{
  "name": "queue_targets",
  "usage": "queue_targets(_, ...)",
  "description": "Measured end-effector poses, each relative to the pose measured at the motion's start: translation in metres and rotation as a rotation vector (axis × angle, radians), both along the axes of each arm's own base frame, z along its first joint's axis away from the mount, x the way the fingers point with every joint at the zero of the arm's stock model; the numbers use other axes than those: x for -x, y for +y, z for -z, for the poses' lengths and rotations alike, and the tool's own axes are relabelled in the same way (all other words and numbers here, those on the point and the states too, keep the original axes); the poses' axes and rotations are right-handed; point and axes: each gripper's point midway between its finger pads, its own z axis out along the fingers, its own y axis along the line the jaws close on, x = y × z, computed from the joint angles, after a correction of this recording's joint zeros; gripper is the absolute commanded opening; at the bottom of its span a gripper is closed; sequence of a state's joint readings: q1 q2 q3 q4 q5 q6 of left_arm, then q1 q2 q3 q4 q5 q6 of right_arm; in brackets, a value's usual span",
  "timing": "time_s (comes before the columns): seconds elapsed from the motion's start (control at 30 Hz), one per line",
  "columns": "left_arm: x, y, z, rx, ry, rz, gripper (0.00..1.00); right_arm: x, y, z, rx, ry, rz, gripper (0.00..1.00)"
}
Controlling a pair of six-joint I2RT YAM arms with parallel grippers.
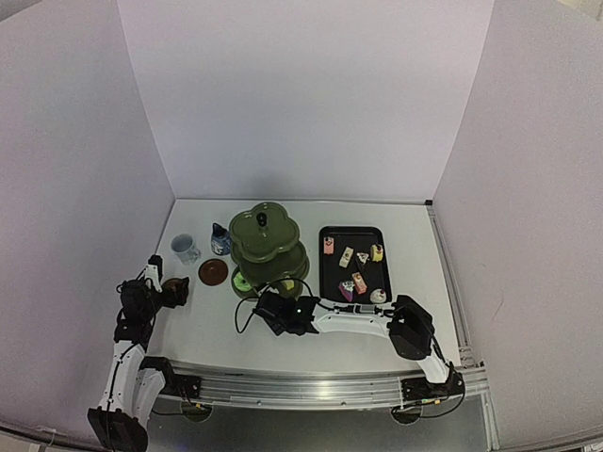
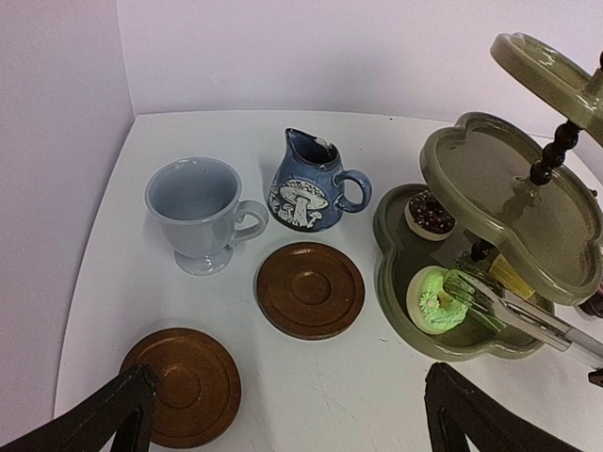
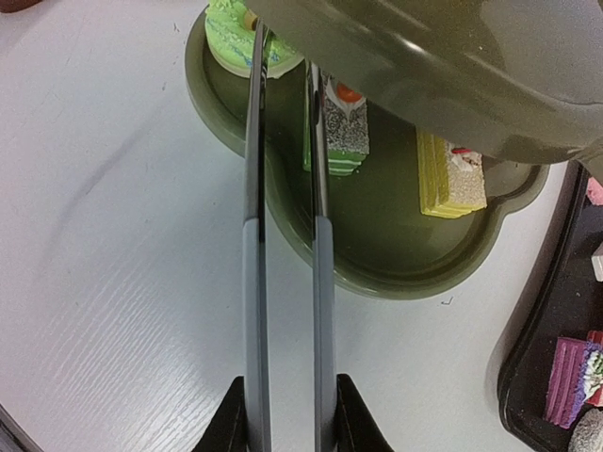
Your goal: Serve the afternoon tea
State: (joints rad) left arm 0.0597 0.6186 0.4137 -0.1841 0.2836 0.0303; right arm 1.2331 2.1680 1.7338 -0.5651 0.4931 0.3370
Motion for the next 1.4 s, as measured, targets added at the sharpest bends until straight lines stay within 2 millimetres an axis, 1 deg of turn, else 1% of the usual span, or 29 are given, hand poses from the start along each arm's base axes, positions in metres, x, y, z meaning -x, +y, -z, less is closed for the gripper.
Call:
queue_targets(0.07,0.0,0.0,0.0,0.0,0.0,0.0,1.0,0.0,0.0,-0.001,0.001,0.001,-0.001,0.29)
queue_targets(0.13,0.0,0.0,0.0,0.0,0.0,0.0,1.0,0.0,0.0,-0.001,0.002,0.001,-0.001,0.31)
queue_targets(0.43,0.0,0.0,0.001,0.001,0.005,0.001,1.0,-0.001,-0.001,-0.003,0.002,0.005,0.006,0.3)
queue_targets(0.83,0.0,-0.003,0.002,0.006,0.007,0.016,1.0,0.001,-0.003,-0.002,-0.034,0.032,0.068,0.29)
queue_targets(0.97,0.001,-0.005,0.004,0.012,0.016,0.027,1.0,0.006,-0.008,-0.007,-0.037,0.035,0.067,0.29)
queue_targets(1.2,0.001,-0.006,0.006,0.015,0.025,0.035,1.0,0.016,-0.009,-0.032,-0.08,0.042,0.038,0.29)
queue_targets(1.27,0.001,-0.006,0.006,0.016,0.025,0.035,1.0,0.02,-0.007,-0.034,-0.092,0.06,0.017,0.3)
queue_targets(1.4,0.001,-0.006,0.006,0.012,0.024,0.037,1.0,0.033,0.0,-0.03,-0.101,0.125,-0.048,0.29)
